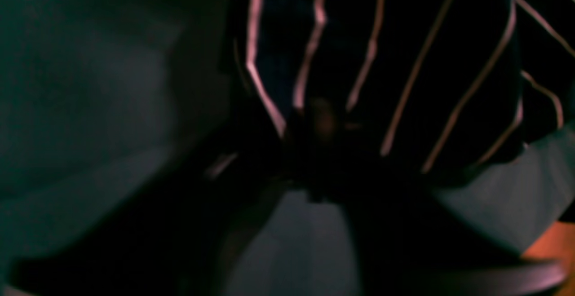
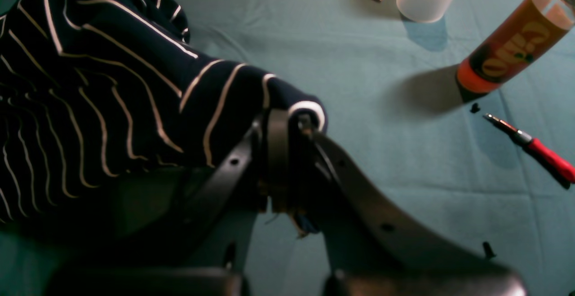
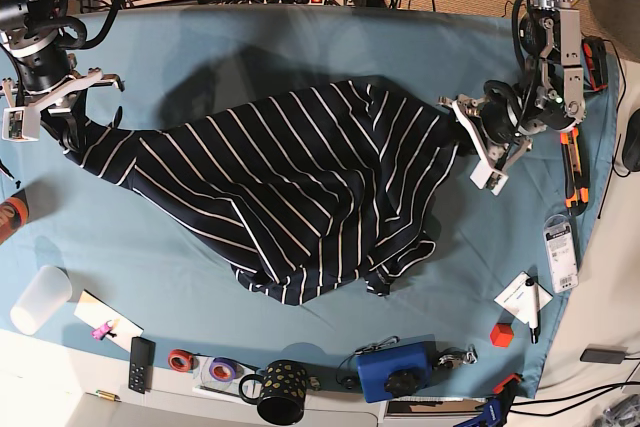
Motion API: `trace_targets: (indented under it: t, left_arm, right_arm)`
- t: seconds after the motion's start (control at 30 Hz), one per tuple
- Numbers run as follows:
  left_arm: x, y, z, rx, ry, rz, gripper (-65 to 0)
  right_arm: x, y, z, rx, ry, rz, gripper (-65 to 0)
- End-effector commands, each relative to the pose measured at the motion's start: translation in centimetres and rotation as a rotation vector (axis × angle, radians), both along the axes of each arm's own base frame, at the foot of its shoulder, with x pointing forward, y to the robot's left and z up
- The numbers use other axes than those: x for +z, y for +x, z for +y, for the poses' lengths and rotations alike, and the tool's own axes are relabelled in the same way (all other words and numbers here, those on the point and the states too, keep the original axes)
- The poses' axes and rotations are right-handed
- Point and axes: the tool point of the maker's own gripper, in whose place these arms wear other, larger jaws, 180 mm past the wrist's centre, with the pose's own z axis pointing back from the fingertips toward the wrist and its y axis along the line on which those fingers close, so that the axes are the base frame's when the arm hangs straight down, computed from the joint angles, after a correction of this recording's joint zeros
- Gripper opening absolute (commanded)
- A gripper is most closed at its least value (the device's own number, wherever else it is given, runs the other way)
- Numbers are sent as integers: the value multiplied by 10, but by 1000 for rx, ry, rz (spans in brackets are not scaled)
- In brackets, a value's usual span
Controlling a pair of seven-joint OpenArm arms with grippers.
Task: Layout the t-shirt on the table in an organized manner, then fold the t-shirt properly
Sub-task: 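Pull the shirt apart with both grippers, stretching it between them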
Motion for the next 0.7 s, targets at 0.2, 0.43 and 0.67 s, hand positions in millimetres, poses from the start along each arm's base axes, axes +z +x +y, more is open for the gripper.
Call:
trace_targets:
  t: [0.2, 0.43, 0.67]
  left_arm:
    - [21, 5, 5, 10, 18, -23, -650]
    - [96, 15, 51, 155, 14, -211, -650]
    - [113, -36, 101, 269, -11, -229, -650]
  right_arm:
    - [13, 4, 1, 15, -22, -48, -650]
    - [13, 4, 1, 16, -22, -48, -650]
    - [16, 5, 22, 129, 10, -67, -650]
